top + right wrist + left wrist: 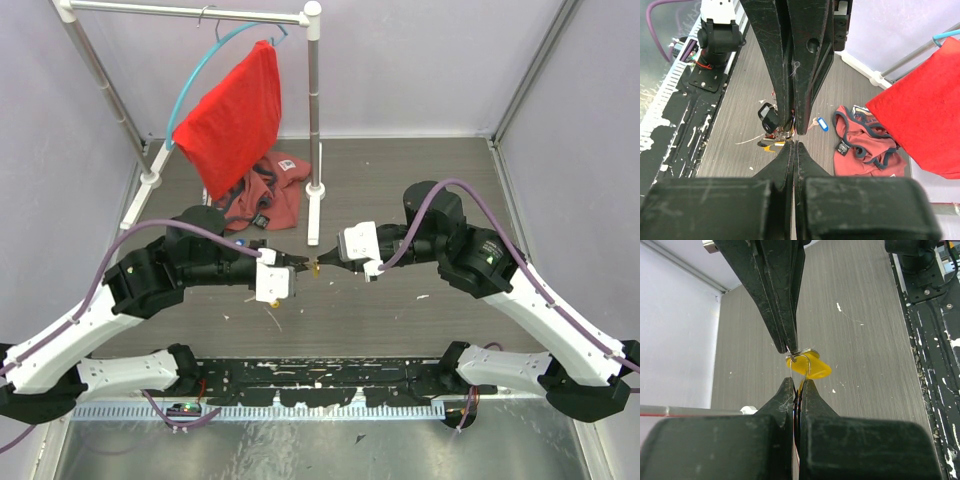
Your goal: Put the keys on the keyring
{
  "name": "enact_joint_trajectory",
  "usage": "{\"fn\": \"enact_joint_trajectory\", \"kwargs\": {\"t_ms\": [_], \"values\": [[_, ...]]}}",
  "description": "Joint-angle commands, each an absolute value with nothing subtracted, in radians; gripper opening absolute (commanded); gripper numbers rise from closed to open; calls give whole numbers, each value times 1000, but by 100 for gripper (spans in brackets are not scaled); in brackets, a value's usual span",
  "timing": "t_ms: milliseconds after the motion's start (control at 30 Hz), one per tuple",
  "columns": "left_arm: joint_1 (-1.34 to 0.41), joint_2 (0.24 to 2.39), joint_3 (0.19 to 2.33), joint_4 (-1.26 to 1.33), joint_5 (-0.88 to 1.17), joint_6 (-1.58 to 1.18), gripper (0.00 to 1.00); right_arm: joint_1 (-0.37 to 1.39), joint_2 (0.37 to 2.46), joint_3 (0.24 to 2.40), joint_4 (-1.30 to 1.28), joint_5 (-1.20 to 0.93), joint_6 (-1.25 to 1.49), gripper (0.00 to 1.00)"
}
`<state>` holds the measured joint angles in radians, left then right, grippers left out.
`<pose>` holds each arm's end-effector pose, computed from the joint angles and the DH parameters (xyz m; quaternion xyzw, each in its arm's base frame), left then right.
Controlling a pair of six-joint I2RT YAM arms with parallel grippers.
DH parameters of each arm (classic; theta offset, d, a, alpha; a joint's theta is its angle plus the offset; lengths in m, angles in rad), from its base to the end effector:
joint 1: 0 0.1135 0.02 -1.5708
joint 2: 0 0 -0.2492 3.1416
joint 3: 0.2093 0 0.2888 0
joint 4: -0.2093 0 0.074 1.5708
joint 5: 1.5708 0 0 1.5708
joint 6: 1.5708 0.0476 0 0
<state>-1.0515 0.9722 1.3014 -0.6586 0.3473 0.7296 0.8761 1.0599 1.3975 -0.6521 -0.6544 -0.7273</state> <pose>0.1050 -0.2163 0.4291 0.6861 0.4258 -0.2305 0.5429 0.1385 0.2115 0.4465 -0.6819 0.3972 0.3007 0.5356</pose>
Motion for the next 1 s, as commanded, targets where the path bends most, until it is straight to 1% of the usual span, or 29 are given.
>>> {"fn": "enact_joint_trajectory", "kwargs": {"t_ms": [0,500,767,967], "values": [[-1058,967,1317,-709,451,735,0,854,1048,1429,-653,-577,-726,2],[-1077,995,1334,-712,489,757,0,854,1076,1423,-673,-603,-732,5],[-1085,1003,1342,-703,490,762,0,855,1092,1421,-675,-631,-731,8],[-1093,1005,1340,-698,499,767,0,854,1094,1416,-671,-618,-735,19]]}}
